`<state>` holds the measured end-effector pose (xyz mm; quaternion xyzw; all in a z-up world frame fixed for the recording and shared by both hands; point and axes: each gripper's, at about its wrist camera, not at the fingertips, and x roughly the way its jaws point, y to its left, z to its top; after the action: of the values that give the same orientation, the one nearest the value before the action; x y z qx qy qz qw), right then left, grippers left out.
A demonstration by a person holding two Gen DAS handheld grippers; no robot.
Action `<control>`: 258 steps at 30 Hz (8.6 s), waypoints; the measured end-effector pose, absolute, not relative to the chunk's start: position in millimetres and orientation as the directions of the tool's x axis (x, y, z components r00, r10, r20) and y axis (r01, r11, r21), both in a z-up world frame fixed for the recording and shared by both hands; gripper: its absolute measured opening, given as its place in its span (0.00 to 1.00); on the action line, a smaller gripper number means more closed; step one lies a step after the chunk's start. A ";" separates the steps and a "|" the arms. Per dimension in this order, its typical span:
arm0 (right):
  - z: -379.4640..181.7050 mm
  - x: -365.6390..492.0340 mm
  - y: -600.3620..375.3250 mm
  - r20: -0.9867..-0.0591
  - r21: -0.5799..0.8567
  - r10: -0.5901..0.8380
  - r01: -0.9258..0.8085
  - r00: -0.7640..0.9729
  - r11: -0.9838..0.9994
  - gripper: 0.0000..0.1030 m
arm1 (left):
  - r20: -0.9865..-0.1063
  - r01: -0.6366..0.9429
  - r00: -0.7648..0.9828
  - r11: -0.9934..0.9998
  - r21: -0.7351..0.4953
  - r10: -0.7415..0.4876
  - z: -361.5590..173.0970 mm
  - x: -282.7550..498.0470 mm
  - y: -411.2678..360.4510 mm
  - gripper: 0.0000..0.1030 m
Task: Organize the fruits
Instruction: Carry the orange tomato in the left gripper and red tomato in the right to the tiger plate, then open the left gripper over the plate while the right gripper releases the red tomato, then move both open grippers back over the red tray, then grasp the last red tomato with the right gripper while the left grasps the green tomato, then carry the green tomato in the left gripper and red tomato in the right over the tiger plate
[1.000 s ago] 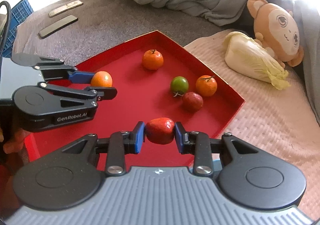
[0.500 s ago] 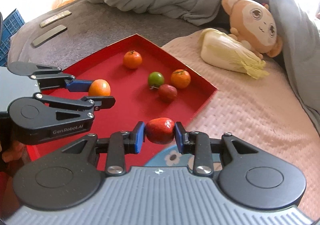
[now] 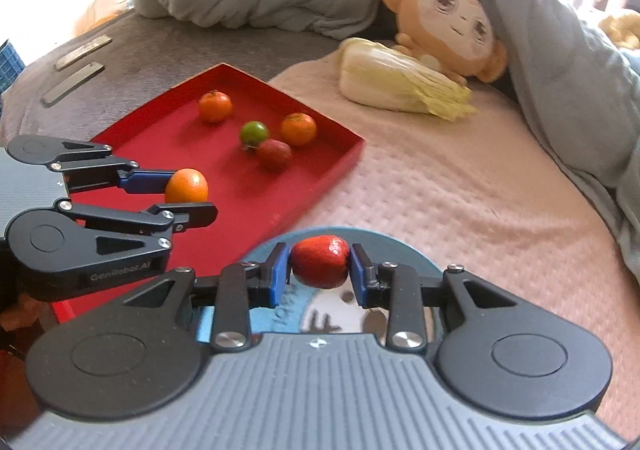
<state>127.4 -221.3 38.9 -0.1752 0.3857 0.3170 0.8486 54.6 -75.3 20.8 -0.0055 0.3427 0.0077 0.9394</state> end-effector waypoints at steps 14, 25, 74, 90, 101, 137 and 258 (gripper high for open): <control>29.5 140.4 -295.6 -0.768 -0.034 0.322 -0.536 0.554 0.843 0.36 | -0.646 0.063 0.761 0.998 -0.018 -0.060 20.1 71.2 -119.8 0.36; 8.4 152.4 -289.2 -0.805 -0.018 0.315 -0.550 0.503 0.835 0.37 | -0.687 0.105 0.724 0.994 0.019 -0.063 -4.7 103.6 -153.0 0.36; 24.9 164.0 -233.7 -0.742 0.032 0.381 -0.539 0.551 0.842 0.63 | -0.597 0.170 0.792 0.985 0.011 -0.129 17.8 82.8 -118.8 0.59; 29.0 168.1 -162.0 -0.720 0.060 0.458 -0.611 0.521 0.789 0.64 | -0.580 0.065 0.813 0.998 0.009 -0.047 21.7 77.1 -48.9 0.59; 14.9 175.6 -123.2 -0.742 0.048 0.458 -0.643 0.490 0.764 0.63 | -0.609 -0.077 0.791 0.997 -0.010 0.055 5.0 82.1 8.6 0.59; -19.5 203.7 -90.9 -0.799 -0.017 0.381 -0.651 0.465 0.759 0.37 | -0.647 -0.011 0.763 0.999 -0.035 -0.014 -18.0 103.8 9.9 0.59; 62.2 72.4 -261.5 -0.714 0.085 0.452 -0.575 0.535 0.814 0.37 | -0.679 -0.081 0.729 0.996 0.046 0.091 31.2 30.4 -125.8 0.31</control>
<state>72.4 -261.5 62.2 -0.0804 0.3820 0.2941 0.8724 30.4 -125.8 31.2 0.0064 0.3655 0.0462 0.9296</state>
